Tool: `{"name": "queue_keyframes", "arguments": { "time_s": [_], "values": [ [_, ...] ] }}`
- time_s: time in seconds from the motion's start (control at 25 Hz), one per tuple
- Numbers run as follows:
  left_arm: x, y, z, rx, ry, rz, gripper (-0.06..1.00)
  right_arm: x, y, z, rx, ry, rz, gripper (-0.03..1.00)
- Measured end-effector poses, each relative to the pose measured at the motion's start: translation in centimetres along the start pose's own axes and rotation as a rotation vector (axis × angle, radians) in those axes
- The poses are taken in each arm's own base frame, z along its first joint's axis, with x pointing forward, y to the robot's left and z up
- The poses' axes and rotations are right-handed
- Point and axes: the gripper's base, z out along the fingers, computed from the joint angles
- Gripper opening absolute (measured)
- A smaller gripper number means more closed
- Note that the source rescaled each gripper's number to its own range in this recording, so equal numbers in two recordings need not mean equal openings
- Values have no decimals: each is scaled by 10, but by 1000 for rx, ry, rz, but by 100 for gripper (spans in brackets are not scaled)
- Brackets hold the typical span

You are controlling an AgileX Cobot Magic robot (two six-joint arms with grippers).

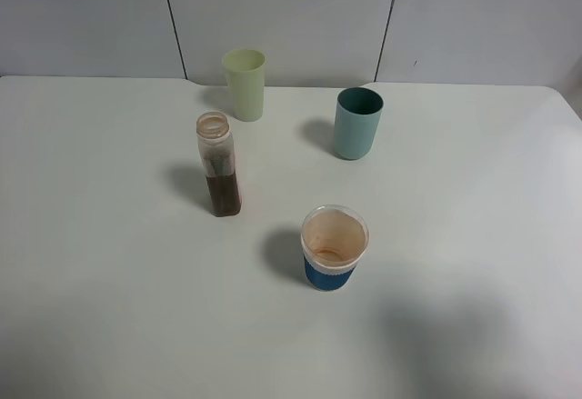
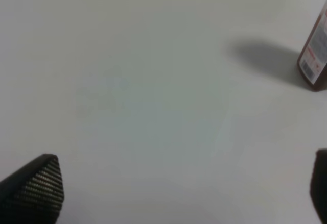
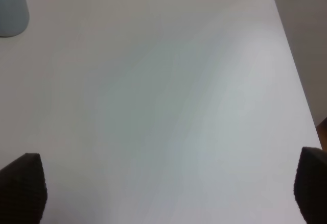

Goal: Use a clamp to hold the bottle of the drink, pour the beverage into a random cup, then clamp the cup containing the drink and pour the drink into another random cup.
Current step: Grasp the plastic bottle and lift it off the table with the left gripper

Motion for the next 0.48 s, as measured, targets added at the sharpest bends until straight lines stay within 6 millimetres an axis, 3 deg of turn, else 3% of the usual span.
{"name": "queue_keyframes", "arguments": {
  "time_s": [0.48],
  "values": [
    [0, 0, 0, 1, -1, 0, 93, 0, 0, 0, 0, 0, 0, 90]
  ]
}}
